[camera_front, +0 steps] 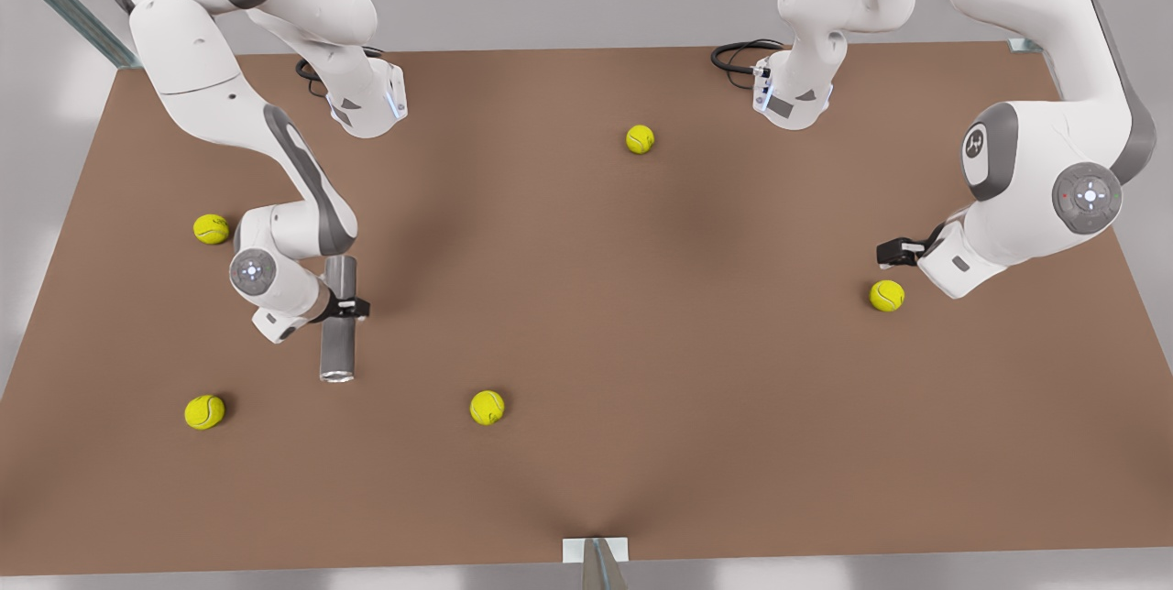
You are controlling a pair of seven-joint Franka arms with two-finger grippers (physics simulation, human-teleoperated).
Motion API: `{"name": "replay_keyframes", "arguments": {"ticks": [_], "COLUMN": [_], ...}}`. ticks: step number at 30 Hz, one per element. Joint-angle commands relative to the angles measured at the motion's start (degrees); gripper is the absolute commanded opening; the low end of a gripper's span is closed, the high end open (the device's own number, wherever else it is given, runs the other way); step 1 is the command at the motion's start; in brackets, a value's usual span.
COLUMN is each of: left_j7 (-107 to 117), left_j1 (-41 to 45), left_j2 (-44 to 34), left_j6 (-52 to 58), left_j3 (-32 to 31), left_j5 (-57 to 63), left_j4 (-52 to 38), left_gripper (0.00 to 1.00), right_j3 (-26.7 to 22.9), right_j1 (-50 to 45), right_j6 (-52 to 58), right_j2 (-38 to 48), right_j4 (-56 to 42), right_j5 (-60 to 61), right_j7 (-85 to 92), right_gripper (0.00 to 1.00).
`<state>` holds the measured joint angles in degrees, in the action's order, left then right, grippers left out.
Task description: Put the tennis tube upright
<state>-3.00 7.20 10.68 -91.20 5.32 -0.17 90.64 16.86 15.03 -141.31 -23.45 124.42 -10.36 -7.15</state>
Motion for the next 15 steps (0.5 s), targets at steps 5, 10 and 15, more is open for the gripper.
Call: {"name": "replay_keyframes", "arguments": {"ticks": [5, 10, 15], "left_j7": [0.1, 0.1, 0.1], "left_j1": [0.01, 0.01, 0.01], "left_j2": [0.22, 0.22, 0.22], "left_j6": [-0.04, -0.04, -0.12], "left_j3": [0.04, 0.04, 0.04], "left_j5": [0.0, 0.0, 0.0], "left_j4": [-0.03, -0.03, -0.03], "left_gripper": [1.0, 1.0, 1.0], "right_j3": [-0.34, -0.34, -1.21], "right_j1": [0.26, 0.35, 0.17], "right_j6": [1.48, 1.48, 1.66], "right_j2": [-1.77, -4.23, -5.2], "right_j4": [-0.14, -1.73, -2.43], "right_j5": [-0.1, -0.1, -0.1], "right_j7": [6.27, 6.18, 6.18], "right_gripper": [1.0, 1.0, 1.0]}}
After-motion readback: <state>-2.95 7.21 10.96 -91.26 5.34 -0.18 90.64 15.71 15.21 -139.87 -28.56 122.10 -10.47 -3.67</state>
